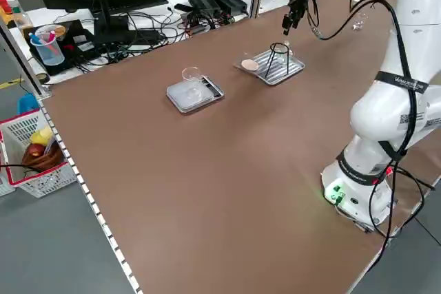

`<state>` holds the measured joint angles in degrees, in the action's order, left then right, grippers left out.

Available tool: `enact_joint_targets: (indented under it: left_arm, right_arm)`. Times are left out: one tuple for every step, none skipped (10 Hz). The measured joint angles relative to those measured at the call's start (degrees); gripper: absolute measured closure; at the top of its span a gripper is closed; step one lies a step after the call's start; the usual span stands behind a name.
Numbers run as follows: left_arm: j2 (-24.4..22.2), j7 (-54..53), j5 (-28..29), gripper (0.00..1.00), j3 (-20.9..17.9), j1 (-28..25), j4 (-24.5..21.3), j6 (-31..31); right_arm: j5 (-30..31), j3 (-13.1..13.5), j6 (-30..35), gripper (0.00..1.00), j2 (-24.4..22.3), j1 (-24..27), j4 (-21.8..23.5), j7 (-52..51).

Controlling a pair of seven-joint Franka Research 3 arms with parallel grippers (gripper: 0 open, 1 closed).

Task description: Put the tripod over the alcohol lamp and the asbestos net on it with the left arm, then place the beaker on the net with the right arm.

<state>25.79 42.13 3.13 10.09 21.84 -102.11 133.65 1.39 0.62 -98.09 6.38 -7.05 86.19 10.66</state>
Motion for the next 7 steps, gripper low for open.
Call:
enact_joint_targets:
  left_arm:
    - [0.0, 0.1, 0.0, 0.24, 0.0, 0.2, -1.1, 1.3]
    - [0.1, 0.2, 0.0, 0.26, 0.0, 0.3, -1.7, 2.4]
    - [0.4, 0.2, 0.0, 0.26, 0.0, 0.3, -2.0, 3.4]
    - [0.8, 0.2, 0.4, 0.26, 0.0, 0.3, -2.0, 3.7]
    - [1.2, 0.2, 0.9, 0.27, 0.0, 0.3, -2.0, 3.8]
    - [1.9, 0.2, 1.4, 0.28, 0.0, 0.3, -2.0, 4.5]
    - [2.6, 0.2, 1.9, 0.28, 0.0, 0.3, -2.0, 5.4]
  right_arm:
    - [0.0, 0.0, 0.0, 0.0, -0.1, 0.0, 0.0, 0.0]
    - [0.0, 0.1, 0.2, 0.0, -0.2, 0.0, 0.0, 0.0]
    - [0.0, 0.2, 0.5, 0.0, -0.4, 0.1, 0.0, 0.0]
    - [0.0, 0.2, 0.7, 0.0, -0.4, 0.1, 0.0, 0.0]
    - [0.0, 0.3, 0.8, 0.0, -0.4, 0.1, 0.1, 0.0]
    - [0.0, 0.3, 0.8, 0.0, -0.4, 0.1, 0.2, 0.0]
    - [0.0, 0.3, 0.8, 0.0, -0.4, 0.1, 0.3, 0.0]
